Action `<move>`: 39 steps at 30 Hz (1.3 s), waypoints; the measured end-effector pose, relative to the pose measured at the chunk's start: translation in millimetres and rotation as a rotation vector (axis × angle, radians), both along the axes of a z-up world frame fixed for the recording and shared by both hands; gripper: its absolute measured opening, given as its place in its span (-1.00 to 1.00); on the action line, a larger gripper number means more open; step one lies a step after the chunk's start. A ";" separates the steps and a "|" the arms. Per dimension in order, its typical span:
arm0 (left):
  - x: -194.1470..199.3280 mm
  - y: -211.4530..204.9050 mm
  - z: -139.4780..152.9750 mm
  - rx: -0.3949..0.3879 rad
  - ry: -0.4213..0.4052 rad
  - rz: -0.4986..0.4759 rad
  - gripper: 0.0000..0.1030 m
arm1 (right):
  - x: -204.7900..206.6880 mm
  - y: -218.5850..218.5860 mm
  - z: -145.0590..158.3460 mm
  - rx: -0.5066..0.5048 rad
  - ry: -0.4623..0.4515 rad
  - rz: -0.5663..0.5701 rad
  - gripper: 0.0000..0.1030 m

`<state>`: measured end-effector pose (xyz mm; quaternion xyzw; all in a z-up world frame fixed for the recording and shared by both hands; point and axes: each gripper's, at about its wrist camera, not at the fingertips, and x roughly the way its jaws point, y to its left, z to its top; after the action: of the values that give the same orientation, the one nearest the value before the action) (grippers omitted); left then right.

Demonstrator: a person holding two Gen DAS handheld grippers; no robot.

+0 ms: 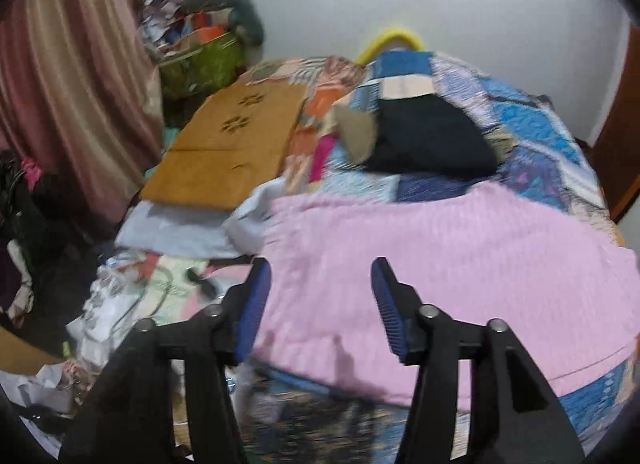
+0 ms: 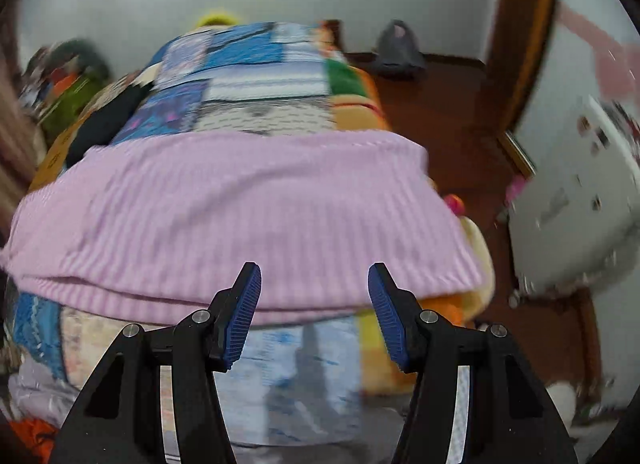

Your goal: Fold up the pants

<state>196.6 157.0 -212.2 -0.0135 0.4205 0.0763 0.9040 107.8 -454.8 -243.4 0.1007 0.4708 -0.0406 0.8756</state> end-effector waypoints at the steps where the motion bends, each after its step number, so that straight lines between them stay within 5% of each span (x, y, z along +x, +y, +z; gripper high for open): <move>1: 2.9 -7.9 0.5 -0.010 -0.001 -0.008 0.13 | -2.0 -9.1 -2.7 0.009 0.004 -0.019 0.01; 7: 24.3 -64.4 -15.9 -0.081 0.056 -0.046 0.14 | -5.8 -57.7 -28.7 0.054 0.016 -0.109 0.01; 20: 22.5 -109.0 -119.0 -0.102 0.323 -0.017 0.17 | 5.1 -100.4 -77.0 0.248 0.014 -0.216 0.00; 22: 17.2 -106.5 -124.1 -0.102 0.303 0.005 0.36 | 4.9 -101.0 -77.3 0.257 -0.007 -0.204 -0.22; 26: 13.2 -101.3 -125.9 -0.124 0.295 0.032 0.41 | 7.5 -99.9 -72.2 0.210 -0.037 -0.190 -0.82; 33: 12.4 -99.1 -124.4 -0.114 0.297 0.030 0.46 | 0.2 -93.7 -30.0 0.022 -0.186 -0.174 -0.88; 39: 19.2 -96.3 -121.8 -0.101 0.309 0.027 0.49 | 9.6 -113.6 -67.8 0.066 -0.045 -0.199 -0.89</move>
<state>215.8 60.7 -334.0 -0.0527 0.5578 0.0682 0.8255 117.4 -568.3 -311.2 0.1768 0.4396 -0.1098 0.8738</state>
